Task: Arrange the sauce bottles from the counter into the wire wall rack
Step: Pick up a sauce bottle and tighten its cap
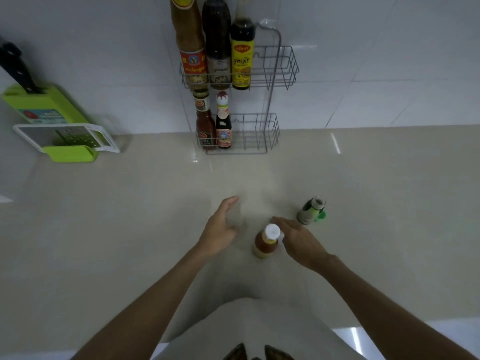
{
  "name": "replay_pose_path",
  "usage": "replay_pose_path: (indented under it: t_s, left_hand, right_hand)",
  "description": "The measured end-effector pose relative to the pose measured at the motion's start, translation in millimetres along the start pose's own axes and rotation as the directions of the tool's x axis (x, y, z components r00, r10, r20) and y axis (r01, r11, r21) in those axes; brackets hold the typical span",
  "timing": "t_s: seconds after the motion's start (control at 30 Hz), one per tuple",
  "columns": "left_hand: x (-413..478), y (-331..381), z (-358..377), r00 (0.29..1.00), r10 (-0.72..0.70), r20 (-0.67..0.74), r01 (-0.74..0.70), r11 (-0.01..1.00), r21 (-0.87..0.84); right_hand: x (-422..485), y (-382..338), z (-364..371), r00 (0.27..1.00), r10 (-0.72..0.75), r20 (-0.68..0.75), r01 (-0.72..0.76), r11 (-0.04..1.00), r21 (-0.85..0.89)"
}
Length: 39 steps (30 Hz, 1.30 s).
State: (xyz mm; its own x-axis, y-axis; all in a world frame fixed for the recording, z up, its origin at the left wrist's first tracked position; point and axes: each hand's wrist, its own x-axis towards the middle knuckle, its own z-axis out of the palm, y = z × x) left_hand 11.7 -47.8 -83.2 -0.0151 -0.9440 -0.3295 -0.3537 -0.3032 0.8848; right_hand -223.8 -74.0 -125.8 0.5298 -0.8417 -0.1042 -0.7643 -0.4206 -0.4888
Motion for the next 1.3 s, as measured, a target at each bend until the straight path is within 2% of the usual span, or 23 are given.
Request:
replay_pose_path:
  t_s: [0.13, 0.23, 0.3, 0.37, 0.43, 0.5, 0.57, 0.67, 0.77, 0.9, 0.93, 1.0, 1.07, 1.1, 1.17, 1.2, 1.27, 1.3]
  left_hand:
    - [-22, -3, 21, 0.976, 0.073, 0.203, -0.092, 0.992, 0.090]
    - [-28, 7, 40, 0.967, 0.104, 0.233, -0.133, 0.985, 0.111]
    - [-28, 12, 50, 0.983, 0.098, 0.152, -0.119, 0.984, 0.132]
    - [-27, 14, 55, 0.990, 0.102, 0.096, -0.119, 0.976, 0.181]
    - [-26, 16, 59, 0.994, 0.103, 0.048, -0.111, 0.972, 0.206]
    - [-25, 20, 61, 0.995, 0.095, -0.020, -0.089, 0.977, 0.192]
    - [-23, 26, 58, 0.995, 0.073, -0.072, -0.061, 0.986, 0.153]
    - [-21, 38, 48, 0.993, 0.060, -0.097, -0.055, 0.997, 0.056]
    - [-23, 50, 35, 0.993, 0.065, -0.101, -0.060, 0.997, 0.045]
    - [-25, 62, 12, 0.997, 0.026, 0.070, -0.021, 0.997, -0.070]
    - [-25, 64, 6, 0.990, 0.031, 0.140, -0.017, 0.995, -0.101]
    - [-27, 69, -4, 0.954, 0.050, 0.294, -0.002, 0.987, -0.164]
    - [-31, 74, -9, 0.921, 0.049, 0.386, 0.033, 0.979, -0.203]
    - [-32, 77, -11, 0.920, 0.042, 0.390, 0.039, 0.979, -0.199]
    - [-34, 82, -14, 0.940, 0.051, 0.338, -0.004, 0.990, -0.138]
    - [-34, 84, -13, 0.950, 0.064, 0.307, -0.036, 0.995, -0.095]
    - [-36, 89, -5, 0.983, 0.062, 0.173, -0.070, 0.997, 0.037]
    - [-37, 89, 1, 0.998, 0.056, 0.031, -0.060, 0.986, 0.158]
  right_hand:
    - [-25, 22, 29, 0.994, -0.076, 0.085, 0.091, 0.977, -0.191]
    - [-29, 19, 28, 0.999, -0.019, -0.030, 0.011, 0.967, -0.255]
    - [-21, 6, 16, 0.982, 0.086, -0.171, -0.110, 0.985, -0.133]
    - [-9, -13, -4, 0.919, 0.226, -0.324, -0.173, 0.968, 0.184]
    - [0, -36, -32, 0.857, 0.325, -0.399, -0.101, 0.866, 0.489]
    - [5, -59, -59, 0.835, 0.368, -0.410, 0.020, 0.723, 0.690]
    - [6, -77, -76, 0.871, 0.308, -0.383, 0.100, 0.653, 0.751]
    - [8, -84, -85, 0.921, 0.198, -0.335, 0.146, 0.622, 0.769]
    - [19, -81, -96, 0.930, 0.139, -0.341, 0.167, 0.666, 0.727]
    - [28, -77, -126, 0.996, -0.012, -0.093, 0.079, 0.640, 0.764]
    - [28, -77, -136, 0.997, -0.060, -0.038, 0.069, 0.662, 0.746]
    - [27, -82, -154, 0.987, -0.161, 0.013, 0.120, 0.780, 0.614]
    - [25, -93, -166, 0.956, -0.291, 0.030, 0.271, 0.920, 0.283]
    - [25, -96, -167, 0.936, -0.351, 0.039, 0.349, 0.935, 0.058]
    - [25, -106, -165, 0.899, -0.437, 0.017, 0.423, 0.858, -0.293]
    - [24, -108, -162, 0.896, -0.444, -0.003, 0.411, 0.832, -0.373]
    - [24, -108, -153, 0.953, -0.298, -0.048, 0.247, 0.863, -0.441]
    - [26, -109, -147, 0.974, -0.222, -0.054, 0.165, 0.847, -0.505]
